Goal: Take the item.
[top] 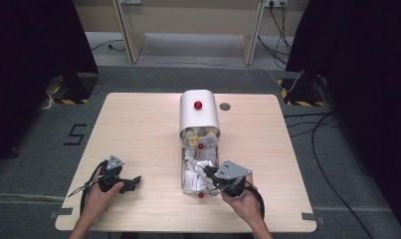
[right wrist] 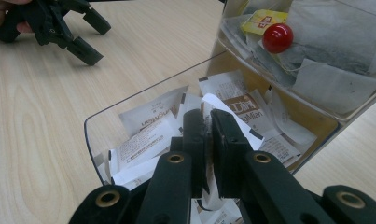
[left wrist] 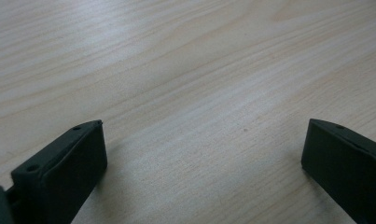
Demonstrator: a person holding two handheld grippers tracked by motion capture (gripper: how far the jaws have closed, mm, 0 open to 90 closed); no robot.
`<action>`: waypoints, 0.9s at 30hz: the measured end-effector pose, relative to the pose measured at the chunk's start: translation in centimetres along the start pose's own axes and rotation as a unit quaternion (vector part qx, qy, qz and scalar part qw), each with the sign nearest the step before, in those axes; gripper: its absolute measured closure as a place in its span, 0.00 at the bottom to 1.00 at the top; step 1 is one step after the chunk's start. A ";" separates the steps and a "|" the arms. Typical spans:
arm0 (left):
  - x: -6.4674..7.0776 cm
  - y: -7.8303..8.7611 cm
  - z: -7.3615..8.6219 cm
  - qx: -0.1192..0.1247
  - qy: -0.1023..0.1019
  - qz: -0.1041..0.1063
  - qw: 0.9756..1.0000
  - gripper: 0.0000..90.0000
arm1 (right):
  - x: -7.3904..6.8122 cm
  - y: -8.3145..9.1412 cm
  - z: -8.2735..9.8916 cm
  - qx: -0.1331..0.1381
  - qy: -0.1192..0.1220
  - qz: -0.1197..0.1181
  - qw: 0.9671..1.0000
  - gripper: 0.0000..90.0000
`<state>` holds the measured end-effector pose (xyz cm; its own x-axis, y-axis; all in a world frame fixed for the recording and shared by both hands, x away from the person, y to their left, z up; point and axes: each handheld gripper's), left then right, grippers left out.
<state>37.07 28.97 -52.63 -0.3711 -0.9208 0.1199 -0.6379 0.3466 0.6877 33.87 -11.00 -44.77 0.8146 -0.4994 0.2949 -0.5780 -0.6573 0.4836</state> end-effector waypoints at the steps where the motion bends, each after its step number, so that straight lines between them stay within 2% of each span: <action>1: 0.0 0.0 0.0 0.000 0.000 0.000 1.000 0.00 | 0.0 0.0 0.0 0.000 0.000 0.001 1.000 0.95; 27: 0.0 0.0 0.0 0.000 0.000 0.000 1.000 0.00 | 1.6 2.4 0.1 0.015 -0.013 0.035 0.999 0.94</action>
Point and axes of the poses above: each handheld gripper's, and its own axes: y roughly backward along the jaws, z roughly out of its underside, x roughly to its right, and after that the axes turned 8 degrees about y, right-handed
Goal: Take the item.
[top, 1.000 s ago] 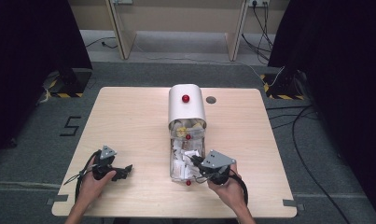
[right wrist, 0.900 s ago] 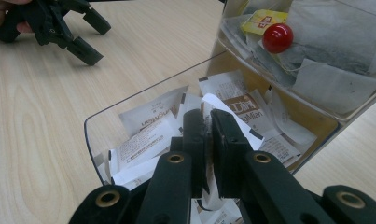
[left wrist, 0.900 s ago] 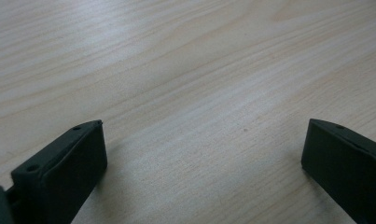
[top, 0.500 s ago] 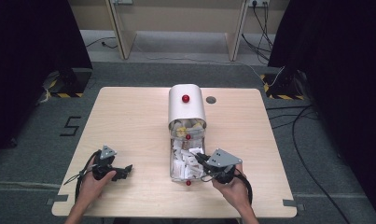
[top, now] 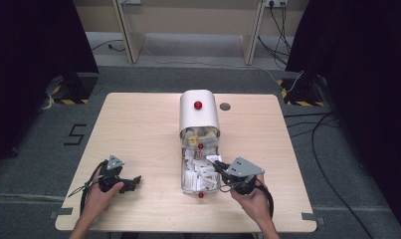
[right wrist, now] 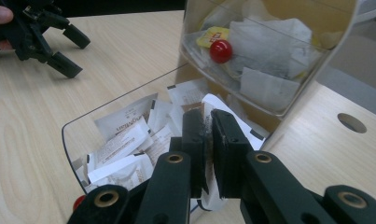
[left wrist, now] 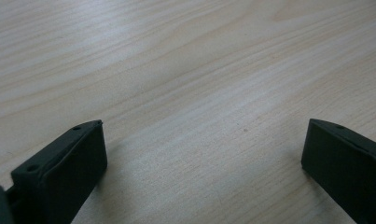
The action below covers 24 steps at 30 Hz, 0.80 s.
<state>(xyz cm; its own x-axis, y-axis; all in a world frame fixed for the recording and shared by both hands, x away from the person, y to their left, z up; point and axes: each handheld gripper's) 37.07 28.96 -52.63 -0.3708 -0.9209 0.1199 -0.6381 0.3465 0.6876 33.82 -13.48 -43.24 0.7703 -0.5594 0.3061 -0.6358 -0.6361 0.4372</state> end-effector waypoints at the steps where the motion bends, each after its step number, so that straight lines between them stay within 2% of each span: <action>1: 0.0 0.0 0.0 0.000 0.000 0.000 1.000 0.00 | 0.0 0.0 0.0 0.000 0.000 0.000 1.000 0.94; 24: 0.0 0.0 0.0 0.000 0.000 0.000 1.000 0.00 | 1.6 1.8 0.2 0.009 -0.010 0.029 1.000 0.94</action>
Point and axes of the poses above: each handheld gripper's, and its own axes: y roughly backward along the jaws, z roughly out of its underside, x roughly to its right, and after that the axes turned 8 degrees about y, right-handed
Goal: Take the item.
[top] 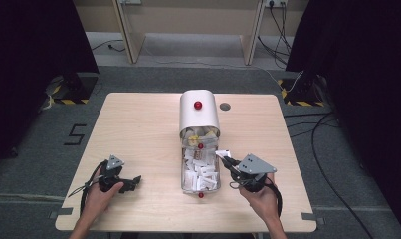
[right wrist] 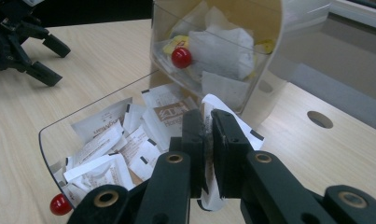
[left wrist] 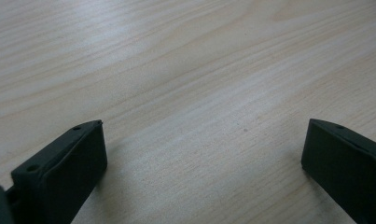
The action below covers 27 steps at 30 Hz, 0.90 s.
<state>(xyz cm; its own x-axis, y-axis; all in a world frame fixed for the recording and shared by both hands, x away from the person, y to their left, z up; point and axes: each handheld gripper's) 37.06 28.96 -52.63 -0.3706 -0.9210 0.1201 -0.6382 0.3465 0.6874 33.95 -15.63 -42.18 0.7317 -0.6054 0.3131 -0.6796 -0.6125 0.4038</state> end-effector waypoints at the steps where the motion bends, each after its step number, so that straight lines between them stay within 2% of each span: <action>1: 0.0 0.0 0.0 0.000 0.000 -0.001 1.000 0.00 | 0.1 0.1 0.0 0.001 -0.001 0.002 1.000 0.94; 27: 0.0 0.0 0.0 0.000 0.000 0.000 1.000 0.00 | 2.6 1.4 1.6 -0.007 -0.029 0.039 0.999 0.94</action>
Point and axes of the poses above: each handheld gripper's, and its own axes: y roughly backward along the jaws, z roughly out of its underside, x roughly to its right, and after that the axes turned 8 degrees about y, right-handed
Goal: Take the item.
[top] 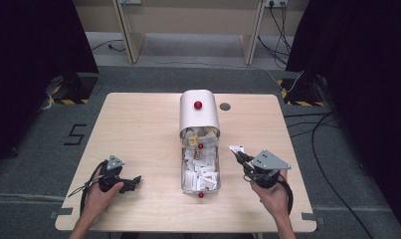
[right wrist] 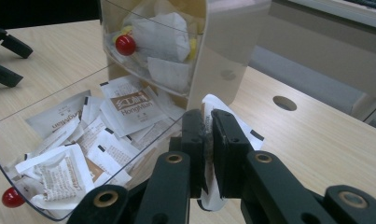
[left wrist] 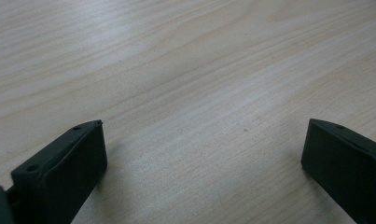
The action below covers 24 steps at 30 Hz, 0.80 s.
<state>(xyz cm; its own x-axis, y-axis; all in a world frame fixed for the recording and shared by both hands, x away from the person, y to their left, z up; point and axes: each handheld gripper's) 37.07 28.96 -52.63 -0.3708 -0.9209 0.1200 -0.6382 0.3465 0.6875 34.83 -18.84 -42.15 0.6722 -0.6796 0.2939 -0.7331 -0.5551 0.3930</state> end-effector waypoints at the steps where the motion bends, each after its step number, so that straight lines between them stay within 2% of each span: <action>1: 0.0 0.0 0.0 0.000 0.000 0.000 1.000 0.00 | 0.1 0.0 0.1 0.000 0.000 0.001 1.000 0.94; 13: 0.0 0.0 0.0 0.000 0.000 0.000 1.000 0.00 | 1.2 0.3 1.0 -0.005 -0.018 0.014 1.000 0.94; 24: 0.0 0.0 0.0 0.000 0.000 0.000 1.000 0.00 | 2.0 0.6 1.4 -0.007 -0.023 0.025 0.999 0.94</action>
<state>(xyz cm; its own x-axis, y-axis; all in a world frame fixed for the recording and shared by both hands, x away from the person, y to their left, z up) 37.07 28.96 -52.63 -0.3709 -0.9209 0.1201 -0.6380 0.3467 0.6875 35.59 -21.18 -42.61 0.6282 -0.7286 0.2730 -0.7643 -0.5123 0.3915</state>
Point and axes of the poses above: each handheld gripper's, and its own axes: y roughly backward along the jaws, z roughly out of its underside, x roughly to its right, and after that the axes turned 8 degrees about y, right-handed
